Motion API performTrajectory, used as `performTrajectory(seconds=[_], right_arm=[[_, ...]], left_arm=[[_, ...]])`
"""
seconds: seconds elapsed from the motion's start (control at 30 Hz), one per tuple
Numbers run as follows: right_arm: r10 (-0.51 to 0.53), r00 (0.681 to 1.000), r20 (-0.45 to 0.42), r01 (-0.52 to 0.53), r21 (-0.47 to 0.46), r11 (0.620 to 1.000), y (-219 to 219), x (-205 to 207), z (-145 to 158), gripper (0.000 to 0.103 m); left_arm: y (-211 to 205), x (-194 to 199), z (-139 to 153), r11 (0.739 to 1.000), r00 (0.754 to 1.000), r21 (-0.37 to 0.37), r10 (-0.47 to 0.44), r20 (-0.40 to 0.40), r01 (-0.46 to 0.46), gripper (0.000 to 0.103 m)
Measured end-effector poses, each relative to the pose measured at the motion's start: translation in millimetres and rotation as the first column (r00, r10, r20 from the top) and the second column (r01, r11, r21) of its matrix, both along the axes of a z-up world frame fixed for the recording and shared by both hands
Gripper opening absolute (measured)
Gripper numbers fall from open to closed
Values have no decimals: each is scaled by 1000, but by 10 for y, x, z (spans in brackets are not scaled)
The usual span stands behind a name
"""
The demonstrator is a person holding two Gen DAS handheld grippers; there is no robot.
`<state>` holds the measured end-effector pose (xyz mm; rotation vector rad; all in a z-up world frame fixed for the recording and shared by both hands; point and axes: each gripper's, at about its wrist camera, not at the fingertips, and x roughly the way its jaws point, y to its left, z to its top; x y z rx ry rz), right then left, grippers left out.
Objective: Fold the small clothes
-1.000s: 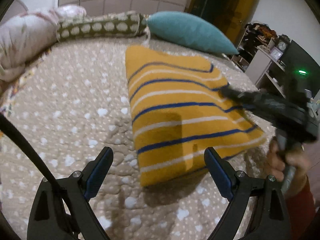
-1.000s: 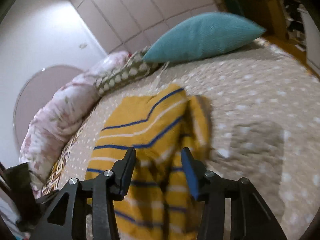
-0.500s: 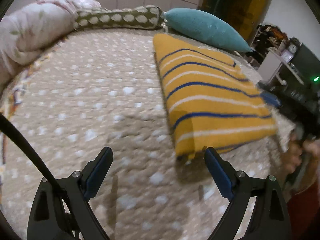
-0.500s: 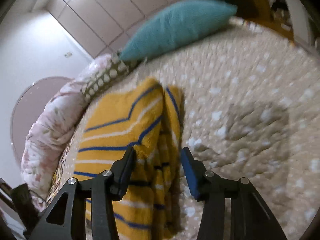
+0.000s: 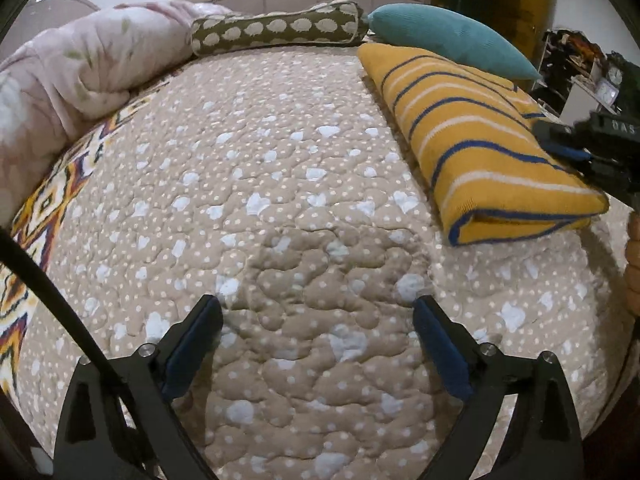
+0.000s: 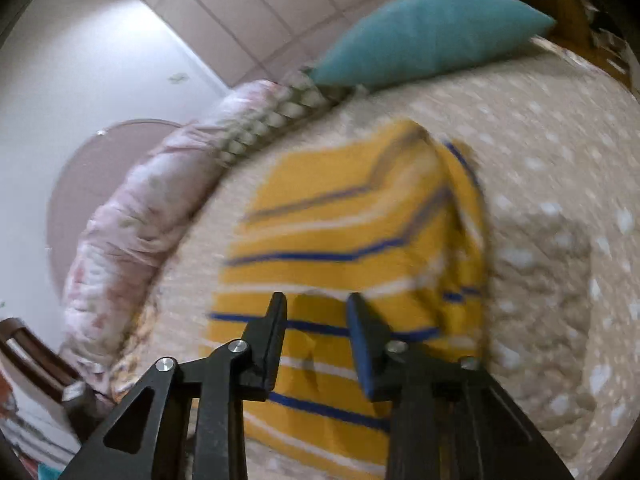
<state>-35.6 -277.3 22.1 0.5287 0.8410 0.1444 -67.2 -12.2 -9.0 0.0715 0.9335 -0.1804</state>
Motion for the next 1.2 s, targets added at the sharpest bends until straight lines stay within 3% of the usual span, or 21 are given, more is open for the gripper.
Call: performTrajectory(seconds=[0.07,0.2,0.3,0.43,0.57,0.67,0.77,0.87,0.93,0.97,1.03,1.1,1.2], right_arm=[[-21,1000,-2,21,-9,1000,-73,-55,5,19],[-14,998,65,19,-69,997,-5,-190,316,24],[67,994,88,-66,-10,998,202,-108,439,24],[150,987,54,-155,94,983,505,167,254,24],[228,972,-60,-212,203,956,647,245,-227,21],[264,961,-82,-246,186,951,659,60,-329,21],[271,960,-64,-260,140,955,609,-58,-176,22],[201,979,34,-204,115,972,377,29,128,23],[134,990,54,-139,123,983,225,182,216,26],[96,994,53,-101,105,989,108,253,218,26],[-18,1000,8,18,-28,999,-118,359,151,25],[-101,995,-6,101,-37,994,-361,287,85,24],[-208,978,13,209,-58,976,-545,-52,130,32]], left_arm=[[16,-3,-25,1000,1000,-6,7,11,-7,100],[16,7,-24,1000,1000,-9,8,17,-8,102],[20,18,-34,1000,1000,-9,9,18,-9,102],[15,8,-34,1000,1000,-9,10,19,-9,102],[23,2,-44,1000,1000,-10,8,21,-8,102],[18,-4,-44,1000,1000,-10,10,28,-10,103],[10,-9,-41,1000,999,-7,12,30,-12,103],[2,-4,-42,1000,999,-7,12,30,-12,103],[6,0,-40,1000,999,-6,13,29,-13,103],[3,4,-41,1000,1000,-5,13,29,-13,103],[9,-4,-38,1000,999,-5,10,31,-10,103],[5,-11,-36,1000,999,-5,9,32,-9,103],[-5,-18,-39,1000,999,-3,24,25,-24,103]])
